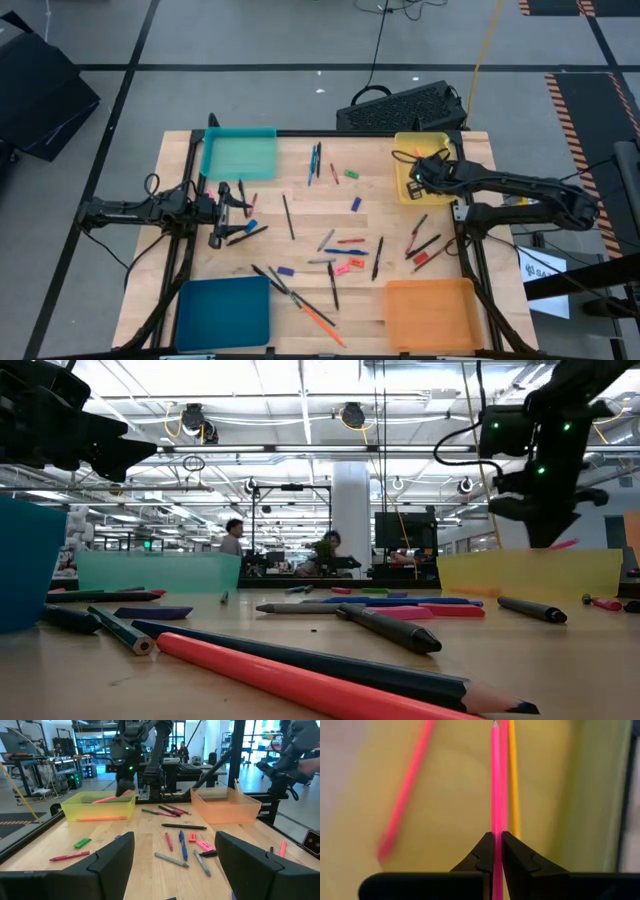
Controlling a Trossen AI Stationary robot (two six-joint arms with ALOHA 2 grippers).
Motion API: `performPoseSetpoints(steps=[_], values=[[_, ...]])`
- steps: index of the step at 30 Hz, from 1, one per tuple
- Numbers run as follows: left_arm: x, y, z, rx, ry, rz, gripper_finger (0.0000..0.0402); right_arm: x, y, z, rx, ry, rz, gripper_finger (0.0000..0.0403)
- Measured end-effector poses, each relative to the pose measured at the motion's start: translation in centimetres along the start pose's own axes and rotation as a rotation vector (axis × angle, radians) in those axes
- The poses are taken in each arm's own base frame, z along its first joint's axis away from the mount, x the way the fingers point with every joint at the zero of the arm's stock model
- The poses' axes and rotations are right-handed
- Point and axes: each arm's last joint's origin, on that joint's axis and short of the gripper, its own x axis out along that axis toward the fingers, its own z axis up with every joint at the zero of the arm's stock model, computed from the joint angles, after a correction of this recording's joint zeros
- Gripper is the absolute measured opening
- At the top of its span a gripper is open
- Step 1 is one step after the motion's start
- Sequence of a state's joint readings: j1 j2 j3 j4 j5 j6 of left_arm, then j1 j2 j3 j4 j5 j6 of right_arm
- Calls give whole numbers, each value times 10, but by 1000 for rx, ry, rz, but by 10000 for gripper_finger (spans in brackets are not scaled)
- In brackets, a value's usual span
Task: Sort crayons/erasers/pens/pencils in bins
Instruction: Put the pink pencil into the yellow bin, then put the dark blue pencil into the yellow bin
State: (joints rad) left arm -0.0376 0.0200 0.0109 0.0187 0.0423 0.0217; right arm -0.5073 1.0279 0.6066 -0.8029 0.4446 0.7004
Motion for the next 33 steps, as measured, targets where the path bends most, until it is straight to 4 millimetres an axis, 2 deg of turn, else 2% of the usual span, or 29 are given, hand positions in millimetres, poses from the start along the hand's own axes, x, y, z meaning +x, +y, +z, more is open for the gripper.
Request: performPoseSetpoints(steps=[5,11,15,19,24,28,33], values=[[0,0,0,0,1,0,278,23,-3,12,73,-73,10,16],[0,0,0,0,0,0,278,44,-10,19,50,-16,-64,24],[0,0,0,0,0,0,278,52,-12,20,35,17,-91,53],[0,0,0,0,0,0,278,52,-13,22,42,8,-84,94],[0,0,0,0,0,0,278,35,-11,26,54,-26,44,140],[0,0,0,0,0,0,278,4,-2,38,19,-149,154,155],[0,0,0,0,0,0,278,-39,18,52,-65,-286,294,153]])
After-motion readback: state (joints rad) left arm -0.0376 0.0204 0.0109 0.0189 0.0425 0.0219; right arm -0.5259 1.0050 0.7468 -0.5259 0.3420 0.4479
